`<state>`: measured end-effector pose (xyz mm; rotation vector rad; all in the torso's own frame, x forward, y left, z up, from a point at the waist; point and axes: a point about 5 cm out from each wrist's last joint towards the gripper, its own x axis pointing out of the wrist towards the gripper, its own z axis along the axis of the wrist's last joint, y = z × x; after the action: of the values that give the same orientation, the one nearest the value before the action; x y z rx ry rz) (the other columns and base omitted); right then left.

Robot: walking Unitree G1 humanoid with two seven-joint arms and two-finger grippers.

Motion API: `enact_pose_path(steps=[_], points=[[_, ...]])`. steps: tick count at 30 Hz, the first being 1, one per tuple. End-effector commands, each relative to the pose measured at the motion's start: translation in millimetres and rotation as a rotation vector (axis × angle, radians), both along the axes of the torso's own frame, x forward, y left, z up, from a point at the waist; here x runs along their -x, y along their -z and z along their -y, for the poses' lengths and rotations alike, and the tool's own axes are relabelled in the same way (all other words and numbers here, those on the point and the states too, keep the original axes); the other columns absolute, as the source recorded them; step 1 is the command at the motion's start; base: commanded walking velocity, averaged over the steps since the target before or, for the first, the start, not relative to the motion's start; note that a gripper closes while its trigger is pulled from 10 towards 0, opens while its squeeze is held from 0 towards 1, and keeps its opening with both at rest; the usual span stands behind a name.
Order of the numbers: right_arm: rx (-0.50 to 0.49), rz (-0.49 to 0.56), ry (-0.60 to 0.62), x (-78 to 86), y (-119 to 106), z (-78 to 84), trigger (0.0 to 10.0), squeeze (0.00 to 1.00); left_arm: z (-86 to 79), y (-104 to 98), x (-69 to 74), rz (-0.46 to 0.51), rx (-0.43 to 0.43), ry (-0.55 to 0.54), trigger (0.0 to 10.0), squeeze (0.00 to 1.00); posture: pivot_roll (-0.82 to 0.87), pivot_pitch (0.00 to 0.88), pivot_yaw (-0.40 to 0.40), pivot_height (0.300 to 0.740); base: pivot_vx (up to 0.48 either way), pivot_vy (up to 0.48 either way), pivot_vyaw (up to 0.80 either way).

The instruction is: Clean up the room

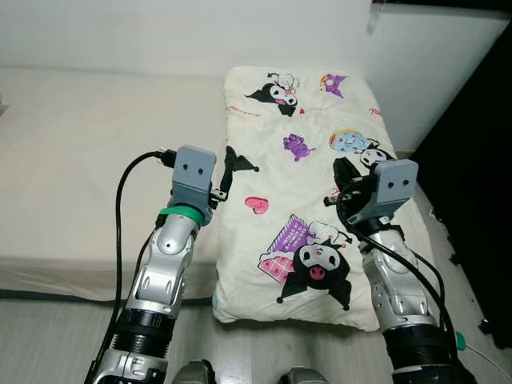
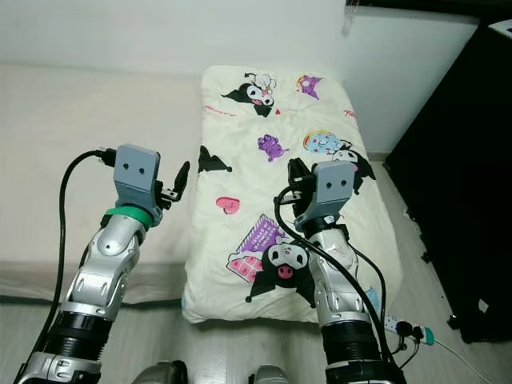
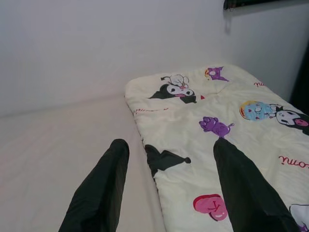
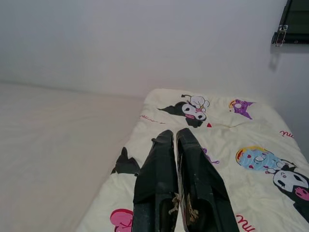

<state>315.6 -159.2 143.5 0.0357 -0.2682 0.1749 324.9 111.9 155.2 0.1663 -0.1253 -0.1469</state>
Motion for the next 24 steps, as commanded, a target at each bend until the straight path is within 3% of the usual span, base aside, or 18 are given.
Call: enact_pose_path(steps=[1, 18, 24], points=[[-0.003, -0.017, -0.001, 0.7, 3.9, -0.4, 10.0, 0.00, 4.0, 3.7, 0.1, -0.017, -0.005, 0.023, 10.0, 0.00, -0.02, 0.000, 0.031, 0.740, 0.000, 0.000, 0.00], [-0.004, -0.020, -0.001, 1.6, 5.1, 0.3, 10.0, 0.00, 2.9, 3.4, -0.2, -0.018, 0.002, 0.006, 10.0, 0.00, -0.02, 0.000, 0.033, 0.740, 0.000, 0.000, 0.00], [-0.006, -0.021, -0.002, 1.7, 5.4, -0.2, 10.0, 0.00, 2.1, 3.3, -0.6, -0.021, 0.009, 0.001, 10.0, 0.00, -0.02, 0.000, 0.034, 0.740, 0.000, 0.452, 0.00]])
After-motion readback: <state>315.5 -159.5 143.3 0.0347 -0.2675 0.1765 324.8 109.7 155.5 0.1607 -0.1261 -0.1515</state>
